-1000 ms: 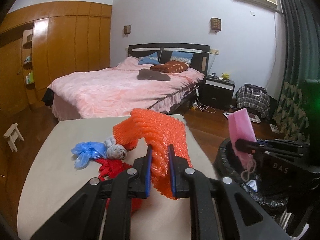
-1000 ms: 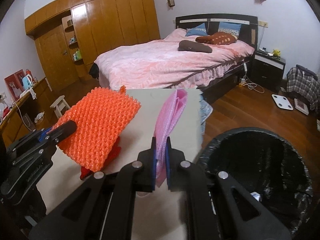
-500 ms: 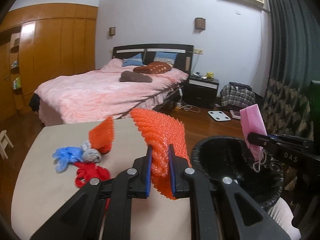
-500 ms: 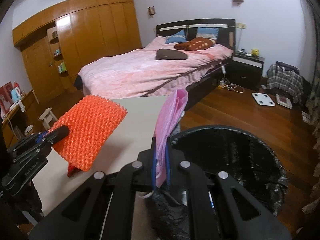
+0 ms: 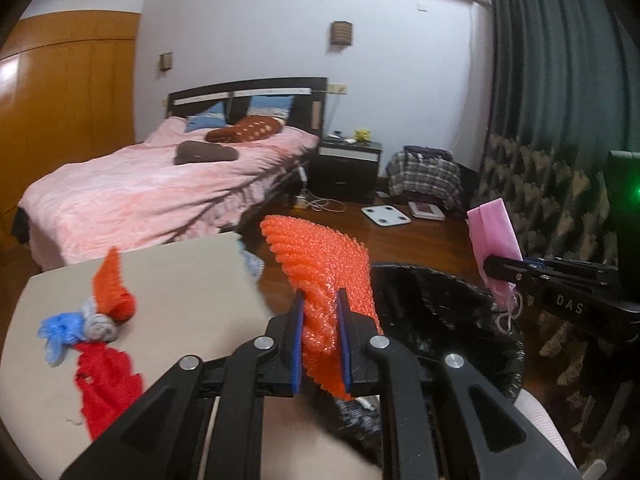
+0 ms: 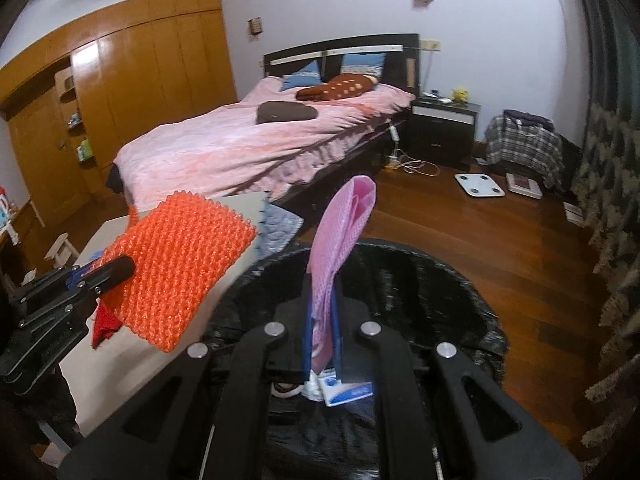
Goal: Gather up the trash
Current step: 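Carry the pink mask and orange mesh over the bin and open both grippers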
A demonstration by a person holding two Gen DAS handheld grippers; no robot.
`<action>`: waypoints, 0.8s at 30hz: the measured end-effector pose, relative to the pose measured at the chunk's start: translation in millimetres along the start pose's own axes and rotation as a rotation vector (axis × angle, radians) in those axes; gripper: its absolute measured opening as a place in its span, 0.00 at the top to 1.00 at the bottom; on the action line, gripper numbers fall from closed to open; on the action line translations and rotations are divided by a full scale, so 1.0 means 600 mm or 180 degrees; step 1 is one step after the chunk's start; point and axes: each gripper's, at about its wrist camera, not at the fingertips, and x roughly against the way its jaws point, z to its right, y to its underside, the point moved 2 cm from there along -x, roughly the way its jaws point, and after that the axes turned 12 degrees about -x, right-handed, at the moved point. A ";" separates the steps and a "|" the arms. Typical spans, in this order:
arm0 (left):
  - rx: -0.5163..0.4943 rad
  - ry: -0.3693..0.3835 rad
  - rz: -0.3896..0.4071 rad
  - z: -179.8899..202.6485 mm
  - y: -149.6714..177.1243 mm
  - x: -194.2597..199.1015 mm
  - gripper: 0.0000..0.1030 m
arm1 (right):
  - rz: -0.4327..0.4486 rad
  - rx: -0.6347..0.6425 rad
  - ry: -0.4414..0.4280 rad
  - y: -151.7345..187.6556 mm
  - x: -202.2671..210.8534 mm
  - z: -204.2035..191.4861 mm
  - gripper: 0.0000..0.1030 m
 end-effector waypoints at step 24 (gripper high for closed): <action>0.0040 0.0582 -0.0222 0.058 -0.002 -0.120 0.41 | -0.0170 -0.0305 0.0379 0.024 -0.052 0.116 0.59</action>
